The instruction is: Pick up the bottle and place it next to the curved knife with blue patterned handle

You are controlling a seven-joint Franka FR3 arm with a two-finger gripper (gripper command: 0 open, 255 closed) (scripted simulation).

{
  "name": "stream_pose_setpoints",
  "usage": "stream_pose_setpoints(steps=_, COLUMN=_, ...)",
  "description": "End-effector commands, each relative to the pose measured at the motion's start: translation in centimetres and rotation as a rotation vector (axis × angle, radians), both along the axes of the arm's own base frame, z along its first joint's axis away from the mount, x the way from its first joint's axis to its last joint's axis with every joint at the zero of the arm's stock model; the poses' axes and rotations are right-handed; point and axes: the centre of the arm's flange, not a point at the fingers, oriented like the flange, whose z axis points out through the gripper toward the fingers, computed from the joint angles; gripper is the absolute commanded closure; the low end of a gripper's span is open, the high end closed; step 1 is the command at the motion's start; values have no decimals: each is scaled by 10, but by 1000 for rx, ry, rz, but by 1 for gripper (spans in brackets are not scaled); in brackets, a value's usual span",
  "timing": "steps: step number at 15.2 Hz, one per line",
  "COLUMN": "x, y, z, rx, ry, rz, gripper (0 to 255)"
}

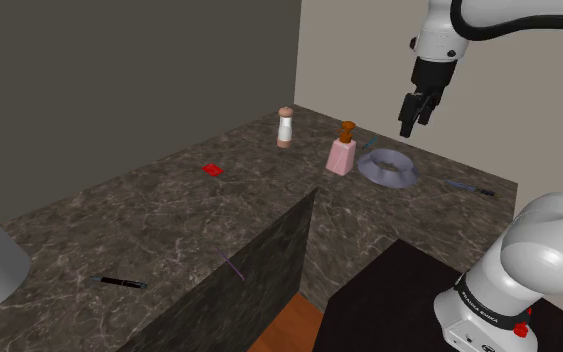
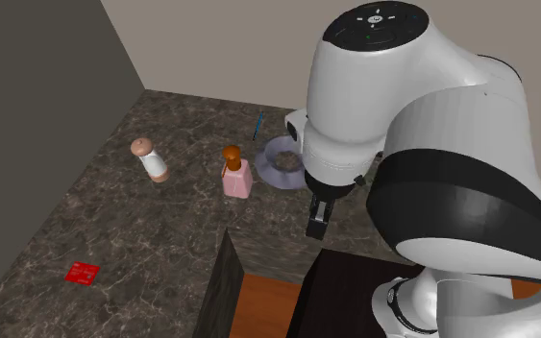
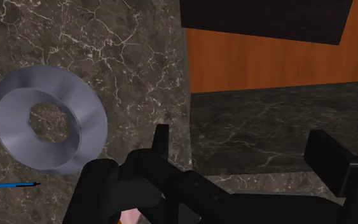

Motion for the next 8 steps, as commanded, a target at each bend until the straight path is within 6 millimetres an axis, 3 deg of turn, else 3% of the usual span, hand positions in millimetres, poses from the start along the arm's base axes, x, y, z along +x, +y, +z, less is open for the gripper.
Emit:
stream_pose_setpoints(steps=1, x=0, y=0, z=0, rx=0, ry=0, rz=0, gripper=0)
stream_pose_setpoints(steps=8, x=57, y=-51, z=-40, rx=11, ry=-57, rz=77, gripper=0)
